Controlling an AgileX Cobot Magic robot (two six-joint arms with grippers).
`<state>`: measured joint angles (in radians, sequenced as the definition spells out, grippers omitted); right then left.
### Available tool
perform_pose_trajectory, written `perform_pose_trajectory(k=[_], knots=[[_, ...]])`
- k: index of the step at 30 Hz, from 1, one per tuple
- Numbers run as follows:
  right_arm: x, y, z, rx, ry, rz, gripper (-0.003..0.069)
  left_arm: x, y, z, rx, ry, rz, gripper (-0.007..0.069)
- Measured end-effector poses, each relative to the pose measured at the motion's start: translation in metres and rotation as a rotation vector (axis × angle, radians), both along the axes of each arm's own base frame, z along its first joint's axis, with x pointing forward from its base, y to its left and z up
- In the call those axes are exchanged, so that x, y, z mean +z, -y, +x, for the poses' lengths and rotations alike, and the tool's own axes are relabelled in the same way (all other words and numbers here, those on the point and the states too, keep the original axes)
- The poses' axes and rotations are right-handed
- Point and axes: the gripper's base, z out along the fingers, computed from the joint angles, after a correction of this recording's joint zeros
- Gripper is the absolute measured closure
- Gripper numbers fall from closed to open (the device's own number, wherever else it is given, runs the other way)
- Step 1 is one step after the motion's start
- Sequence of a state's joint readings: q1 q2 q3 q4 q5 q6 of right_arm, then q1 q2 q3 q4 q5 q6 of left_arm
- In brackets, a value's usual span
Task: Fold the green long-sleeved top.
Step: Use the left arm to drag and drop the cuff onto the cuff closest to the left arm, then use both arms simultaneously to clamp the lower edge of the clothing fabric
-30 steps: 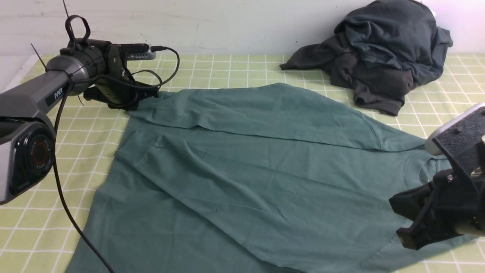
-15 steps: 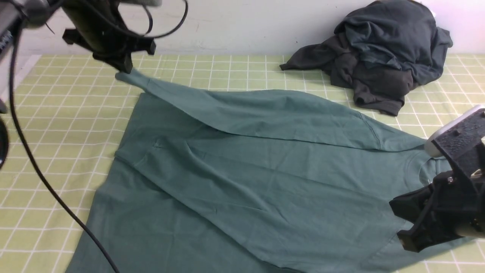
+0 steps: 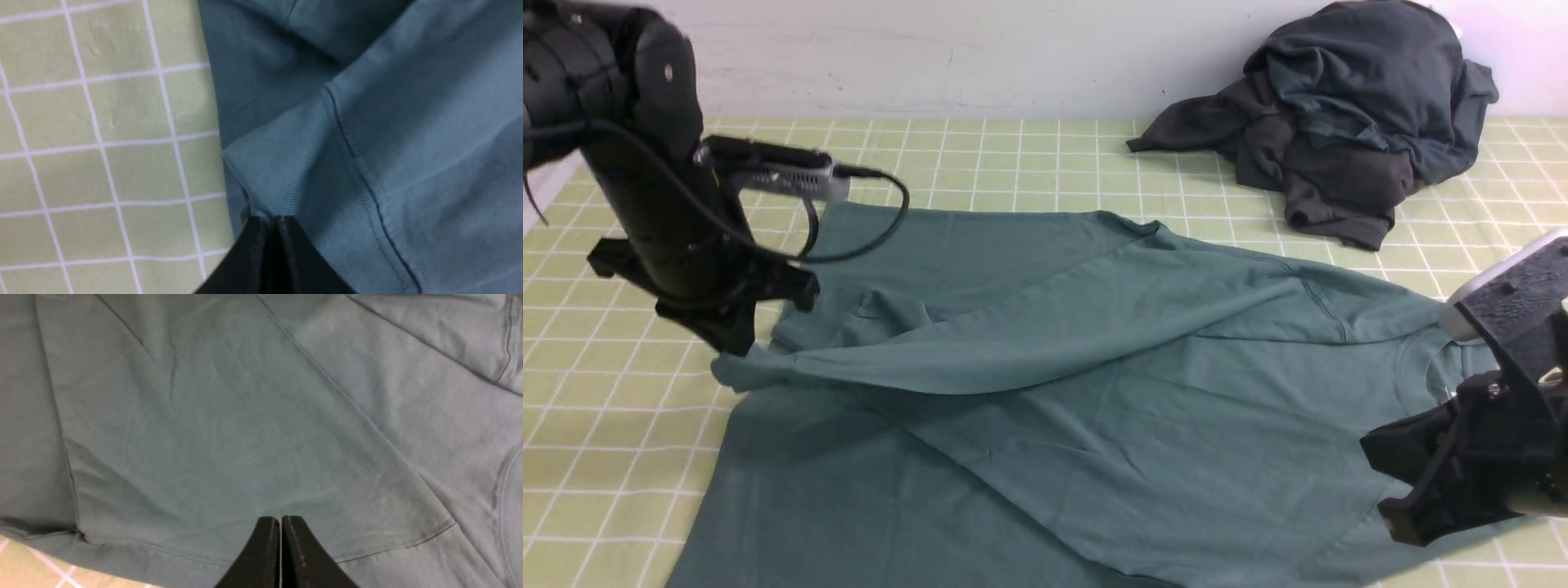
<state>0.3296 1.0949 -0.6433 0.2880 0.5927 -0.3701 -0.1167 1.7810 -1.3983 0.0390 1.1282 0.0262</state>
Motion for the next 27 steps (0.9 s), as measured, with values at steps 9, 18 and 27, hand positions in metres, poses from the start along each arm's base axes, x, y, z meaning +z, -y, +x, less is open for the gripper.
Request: perform_pose_trajectory(k=[9, 18, 27], knots=[[-0.002, 0.000, -0.004, 0.008, -0.049, 0.000, 0.0656, -0.001, -0.002, -0.027, -0.008, -0.010, -0.011, 0.0362], [-0.004, -0.002, -0.006, 0.003, -0.091, 0.030, 0.0656, -0.012, 0.015, -0.126, -0.510, 0.110, -0.016, 0.0215], [-0.003, -0.004, -0.007, 0.013, -0.097, 0.042, 0.0656, -0.069, -0.004, -0.169, -1.055, -0.107, 0.184, 0.0215]])
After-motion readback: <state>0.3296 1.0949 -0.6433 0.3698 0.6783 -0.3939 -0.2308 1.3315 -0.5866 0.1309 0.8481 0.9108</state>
